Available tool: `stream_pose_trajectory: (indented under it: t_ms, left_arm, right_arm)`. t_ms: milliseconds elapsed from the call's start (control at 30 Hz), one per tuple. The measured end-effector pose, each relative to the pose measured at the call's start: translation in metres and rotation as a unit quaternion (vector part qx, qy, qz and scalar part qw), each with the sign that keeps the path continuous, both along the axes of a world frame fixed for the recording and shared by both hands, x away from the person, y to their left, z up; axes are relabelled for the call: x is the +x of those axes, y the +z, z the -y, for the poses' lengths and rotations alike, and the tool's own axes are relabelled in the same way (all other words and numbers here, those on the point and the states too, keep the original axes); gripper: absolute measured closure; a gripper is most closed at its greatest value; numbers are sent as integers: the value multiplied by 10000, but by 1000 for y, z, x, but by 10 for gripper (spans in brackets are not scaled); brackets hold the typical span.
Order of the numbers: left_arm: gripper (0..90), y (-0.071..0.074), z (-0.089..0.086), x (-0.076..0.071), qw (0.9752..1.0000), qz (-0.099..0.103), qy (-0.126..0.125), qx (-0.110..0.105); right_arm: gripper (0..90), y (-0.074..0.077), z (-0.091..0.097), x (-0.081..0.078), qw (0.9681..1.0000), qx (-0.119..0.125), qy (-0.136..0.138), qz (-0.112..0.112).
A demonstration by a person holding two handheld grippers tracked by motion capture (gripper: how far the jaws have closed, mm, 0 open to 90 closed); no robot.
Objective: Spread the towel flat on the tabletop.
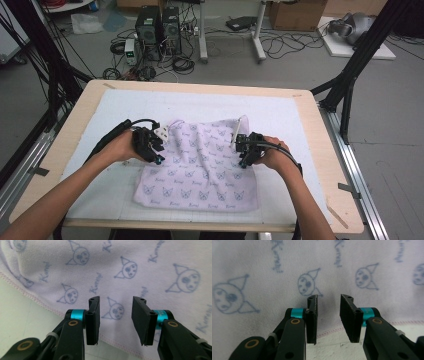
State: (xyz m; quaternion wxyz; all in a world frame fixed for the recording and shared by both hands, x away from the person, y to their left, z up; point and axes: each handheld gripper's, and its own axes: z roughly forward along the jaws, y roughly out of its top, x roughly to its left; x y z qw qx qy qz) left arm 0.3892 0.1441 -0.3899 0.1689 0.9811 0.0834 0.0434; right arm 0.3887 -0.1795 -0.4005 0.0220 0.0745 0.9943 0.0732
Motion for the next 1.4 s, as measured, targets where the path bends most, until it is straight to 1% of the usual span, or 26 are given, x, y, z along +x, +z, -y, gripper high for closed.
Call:
stream_pose_trajectory:
  t_ms: [133, 167, 233, 300, 400, 467, 500, 533, 567, 600, 667, 700, 733, 800, 900, 1000, 1067, 1133, 1167, 1200, 1233, 1267, 1300, 1333, 1367, 1400]
  left_arm:
    - [636, -12, 4, 10, 9995, -242, -93, 203]
    - [654, -17, 6, 11, 9990, -298, -108, 307]
    - [704, -17, 6, 14, 9989, -371, -58, 279]
    - [827, -18, 7, 14, 9987, -422, -39, 282]
    - [874, -16, 8, 13, 9986, -400, -27, 355]
    - [877, -14, 8, 11, 9988, -276, -34, 397]
    - [877, -11, 7, 10, 9992, -190, -24, 348]
    - [877, -8, 5, 10, 9995, -139, 4, 271]
    - [877, 0, 1, 10, 9999, -47, 135, 72]
    - [877, 7, -3, 10, 9998, 31, 204, -57]
    - [877, 20, -10, 10, 9991, 200, 334, -191]
    - [877, 28, -15, 8, 9983, 334, 415, -257]
    - [877, 34, -19, 5, 9974, 418, 471, -359]
    - [876, 45, -25, 0, 9961, 568, 504, -447]
    - [876, 57, -33, -9, 9933, 727, 632, -638]
    - [876, 67, -39, -20, 9917, 823, 604, -777]
    - [876, 70, -40, -29, 9921, 791, 533, -810]
    - [876, 71, -39, -45, 9944, 660, 303, -766]
    - [876, 69, -38, -56, 9959, 523, 98, -731]
    - [876, 68, -36, -68, 9972, 267, -274, -639]
    - [875, 63, -34, -84, 9952, 30, -707, -675]
    - [870, 60, -34, -95, 9921, -70, -1024, -727]
    - [845, 59, -35, -101, 9903, -59, -1166, -755]
    - [756, 58, -36, -102, 9915, 20, -1027, -796]
    - [616, 59, -37, -99, 9935, 57, -774, -827]
    - [578, 60, -40, -95, 9942, 117, -599, -881]
  right_arm:
    - [717, -5, -5, 6, 9994, -232, 195, -195]
    - [755, -5, -6, 8, 9991, -259, 222, -240]
    - [857, -5, -9, 11, 9984, -345, 277, -353]
    - [877, -5, -12, 12, 9980, -434, 311, -349]
    - [886, -4, -13, 10, 9977, -478, 369, -295]
    - [886, 0, -9, 9, 9987, -340, 274, -253]
    - [886, 4, -6, 9, 9994, -241, 211, -125]
    - [886, 9, -2, 8, 9998, -100, 122, -83]
    - [886, 13, 1, 7, 9999, 35, 144, -39]
    - [886, 22, 5, 5, 9997, 195, 71, 111]
    - [886, 34, 11, 2, 9986, 463, -25, 251]
    - [885, 42, 15, 0, 9973, 591, -89, 418]
    - [885, 50, 20, -2, 9952, 839, -154, 488]
    - [885, 64, 27, -7, 9913, 1107, -237, 678]
    - [886, 81, 33, -16, 9872, 1324, -265, 851]
    - [885, 94, 37, -25, 9844, 1459, -225, 960]
    - [885, 99, 38, -33, 9837, 1553, -98, 904]
    - [885, 101, 38, -41, 9841, 1585, -1, 798]
    - [885, 101, 38, -47, 9835, 1688, 198, 619]
    - [885, 100, 37, -54, 9817, 1811, 472, 344]
    - [885, 97, 35, -64, 9778, 1920, 834, -89]
    - [882, 92, 32, -75, 9703, 1989, 1270, -535]
    - [868, 89, 31, -82, 9670, 1936, 1485, -738]
    - [824, 87, 31, -85, 9684, 1859, 1530, -656]
    - [790, 86, 33, -84, 9714, 1848, 1384, -558]
    - [772, 86, 35, -80, 9737, 1860, 1180, -574]
